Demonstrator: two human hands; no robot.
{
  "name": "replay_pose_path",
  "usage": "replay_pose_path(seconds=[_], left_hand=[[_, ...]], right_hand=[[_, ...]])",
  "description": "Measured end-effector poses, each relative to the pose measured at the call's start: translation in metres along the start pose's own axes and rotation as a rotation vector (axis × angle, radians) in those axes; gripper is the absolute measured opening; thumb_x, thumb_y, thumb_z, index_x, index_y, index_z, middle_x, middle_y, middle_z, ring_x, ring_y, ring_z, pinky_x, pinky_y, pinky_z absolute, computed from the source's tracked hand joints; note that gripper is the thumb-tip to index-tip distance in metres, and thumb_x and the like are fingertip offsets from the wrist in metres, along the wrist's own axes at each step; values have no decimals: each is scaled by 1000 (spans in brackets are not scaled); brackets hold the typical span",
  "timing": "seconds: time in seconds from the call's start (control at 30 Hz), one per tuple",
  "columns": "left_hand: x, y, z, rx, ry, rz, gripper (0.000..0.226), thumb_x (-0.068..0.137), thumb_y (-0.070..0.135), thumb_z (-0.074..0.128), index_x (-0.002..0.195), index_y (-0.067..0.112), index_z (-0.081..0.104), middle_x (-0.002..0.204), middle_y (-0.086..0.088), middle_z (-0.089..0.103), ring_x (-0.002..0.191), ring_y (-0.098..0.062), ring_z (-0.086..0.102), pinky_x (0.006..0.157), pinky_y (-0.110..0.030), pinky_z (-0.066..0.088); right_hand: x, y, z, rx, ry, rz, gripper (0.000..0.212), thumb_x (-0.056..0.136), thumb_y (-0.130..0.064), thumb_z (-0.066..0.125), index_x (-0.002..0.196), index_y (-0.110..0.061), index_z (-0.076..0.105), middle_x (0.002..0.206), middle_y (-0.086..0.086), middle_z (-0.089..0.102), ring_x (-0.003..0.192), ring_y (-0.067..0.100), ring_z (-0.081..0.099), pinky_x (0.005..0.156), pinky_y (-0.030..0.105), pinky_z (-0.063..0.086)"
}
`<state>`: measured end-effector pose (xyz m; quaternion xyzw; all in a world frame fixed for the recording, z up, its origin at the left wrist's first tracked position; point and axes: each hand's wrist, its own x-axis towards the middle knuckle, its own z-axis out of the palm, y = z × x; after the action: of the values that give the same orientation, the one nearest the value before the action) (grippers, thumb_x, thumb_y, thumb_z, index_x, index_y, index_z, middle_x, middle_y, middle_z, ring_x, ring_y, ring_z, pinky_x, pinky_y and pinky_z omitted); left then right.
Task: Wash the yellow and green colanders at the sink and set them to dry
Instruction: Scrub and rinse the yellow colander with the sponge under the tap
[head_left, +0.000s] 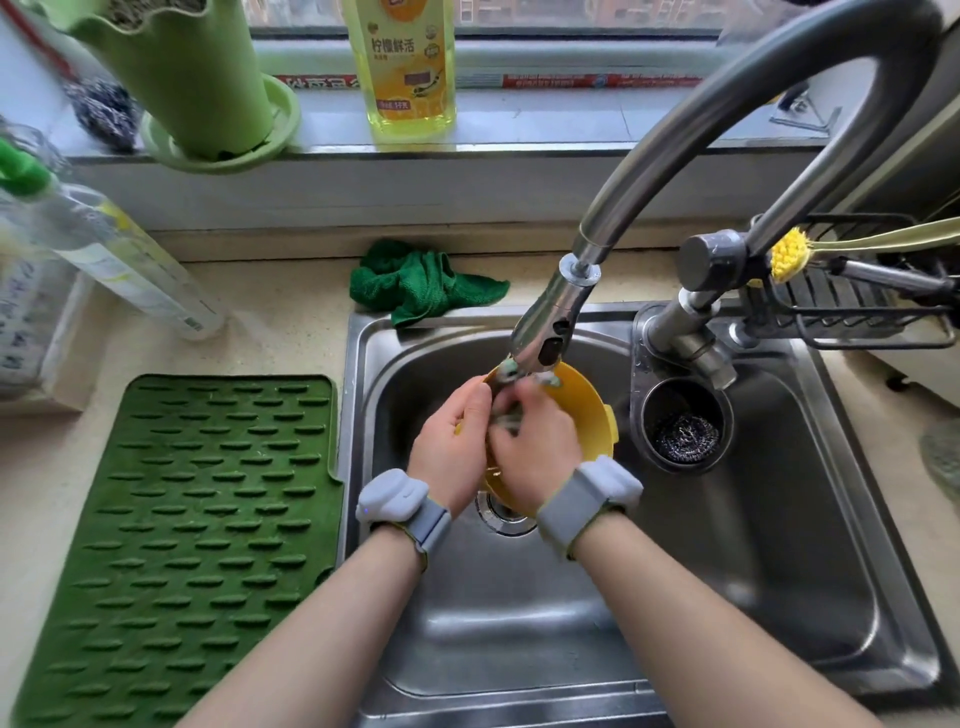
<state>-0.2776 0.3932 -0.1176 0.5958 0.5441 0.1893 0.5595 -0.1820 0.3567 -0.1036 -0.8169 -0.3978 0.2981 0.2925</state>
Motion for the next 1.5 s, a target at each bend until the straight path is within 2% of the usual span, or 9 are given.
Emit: replay_pose_path(seconds=[0.1, 0.3, 0.5, 0.63, 0.8, 0.93, 1.13, 1.23, 1.5], left_hand=[[0, 0, -3, 27, -11, -52, 35, 98, 57, 38, 114, 46, 67, 102, 14, 72, 105, -16, 65, 96, -40, 51], [7, 5, -11, -10, 25, -116, 46, 98, 60, 34, 82, 35, 69, 83, 9, 71, 90, -18, 67, 79, -30, 52], [5, 3, -13, 3, -20, -106, 40, 99, 54, 40, 107, 34, 73, 98, 6, 73, 97, -19, 67, 82, -35, 56], [6, 7, -23, 108, -82, -103, 36, 102, 51, 36, 89, 38, 66, 83, 13, 65, 79, -6, 61, 58, -21, 49], [10, 2, -20, 30, 37, -37, 34, 91, 61, 39, 101, 49, 69, 91, 13, 72, 96, -21, 67, 84, -45, 58], [1, 0, -10, 61, 148, 6, 39, 102, 47, 37, 129, 35, 62, 119, 10, 68, 115, -15, 59, 96, -27, 42], [-4, -1, -4, 3, 116, 29, 40, 102, 49, 37, 131, 35, 61, 121, 12, 68, 115, -11, 60, 100, -31, 46], [1, -4, -7, 20, 126, 12, 41, 101, 50, 37, 132, 36, 60, 123, 11, 67, 118, -13, 59, 104, -36, 46], [2, 4, -9, -25, 53, -63, 36, 102, 46, 39, 121, 34, 66, 109, 14, 68, 112, -13, 61, 101, -35, 47]], right_hand=[[-5, 1, 1, -246, -166, -231, 26, 90, -22, 50, 115, -15, 52, 110, 12, 58, 101, 31, 56, 87, 37, 47], [-5, 29, -11, -571, 188, -461, 39, 78, -18, 66, 116, -19, 58, 117, 14, 55, 96, 34, 48, 75, 43, 52], [15, 31, -11, -684, -306, -539, 41, 88, -20, 57, 128, -20, 48, 137, 10, 39, 117, 34, 43, 94, 41, 45], [18, 40, -7, -925, -234, -953, 34, 85, -26, 52, 119, -22, 53, 129, 5, 51, 117, 35, 46, 87, 44, 48], [14, 27, -14, -1084, -163, -420, 35, 86, -21, 31, 96, -21, 64, 99, 2, 60, 94, 29, 56, 71, 35, 46], [-8, 17, -3, -475, -513, -255, 14, 90, -26, 50, 101, -26, 41, 99, 7, 62, 89, 31, 60, 68, 34, 42], [19, 9, -14, -505, -240, -3, 22, 90, -17, 38, 109, -28, 34, 106, 11, 59, 89, 37, 57, 86, 47, 47], [4, 8, -1, -629, -471, -166, 22, 87, -14, 50, 108, -21, 44, 109, 10, 58, 86, 34, 57, 73, 33, 43], [5, 22, -3, -606, -288, -701, 40, 79, -2, 65, 118, -7, 53, 106, 14, 53, 71, 31, 58, 58, 35, 48]])
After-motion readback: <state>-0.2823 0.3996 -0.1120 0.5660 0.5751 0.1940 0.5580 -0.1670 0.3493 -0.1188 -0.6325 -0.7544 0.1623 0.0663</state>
